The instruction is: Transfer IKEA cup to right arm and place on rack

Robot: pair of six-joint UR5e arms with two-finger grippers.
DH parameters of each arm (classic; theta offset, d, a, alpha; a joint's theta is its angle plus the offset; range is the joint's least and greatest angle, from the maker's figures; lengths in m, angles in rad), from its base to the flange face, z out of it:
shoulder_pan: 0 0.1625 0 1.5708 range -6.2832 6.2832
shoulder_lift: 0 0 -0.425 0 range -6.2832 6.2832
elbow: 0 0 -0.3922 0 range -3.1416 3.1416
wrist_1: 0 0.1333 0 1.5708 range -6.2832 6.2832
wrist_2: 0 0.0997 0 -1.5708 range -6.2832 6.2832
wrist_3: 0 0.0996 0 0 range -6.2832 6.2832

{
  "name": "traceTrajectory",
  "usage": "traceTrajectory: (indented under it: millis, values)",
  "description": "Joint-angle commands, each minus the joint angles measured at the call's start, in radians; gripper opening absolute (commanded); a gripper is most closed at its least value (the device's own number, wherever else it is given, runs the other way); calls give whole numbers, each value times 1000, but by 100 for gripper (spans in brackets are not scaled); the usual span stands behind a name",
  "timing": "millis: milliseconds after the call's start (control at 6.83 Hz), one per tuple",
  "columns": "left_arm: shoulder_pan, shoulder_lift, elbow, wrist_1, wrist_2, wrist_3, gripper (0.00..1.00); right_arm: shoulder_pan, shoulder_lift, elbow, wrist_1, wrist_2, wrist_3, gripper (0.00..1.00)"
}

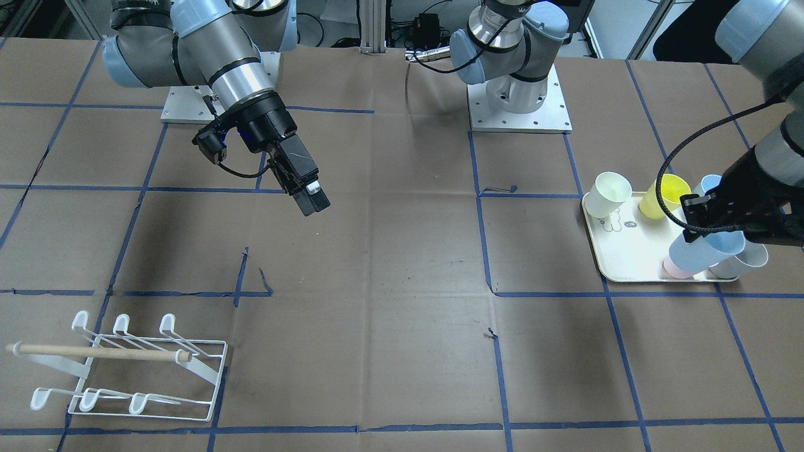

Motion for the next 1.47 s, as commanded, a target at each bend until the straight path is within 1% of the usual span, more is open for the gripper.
traceTrajectory:
  millis: [0, 147, 440, 586, 733, 879, 1026, 1172, 1319]
  values:
    - [-42, -16, 152, -108, -53, -27, 0, -2, 15, -1, -3, 68, -2, 99]
    - [-59, -17, 146, -96, -122, -60, 0, -2, 18, -1, -5, 67, -3, 99]
    - [-96, -16, 131, -31, -220, -42, 0, -2, 16, -5, -5, 67, -2, 99]
    - [-114, 5, 102, 10, -315, 6, 0, -2, 16, -5, -5, 67, -2, 99]
    - [-117, 16, 53, 132, -411, 35, 0, -2, 16, -5, -5, 67, -2, 99]
    - [-119, 36, -13, 262, -541, 38, 0, -2, 18, -5, -5, 67, -2, 99]
    - [-119, 60, -100, 380, -632, 38, 0, -2, 18, -5, -5, 67, -2, 99]
    - [-119, 76, -198, 532, -726, 38, 0, -2, 18, -5, -5, 68, -3, 99]
    - [-120, 58, -305, 743, -829, 38, 0, -3, 18, -5, -5, 68, -5, 99]
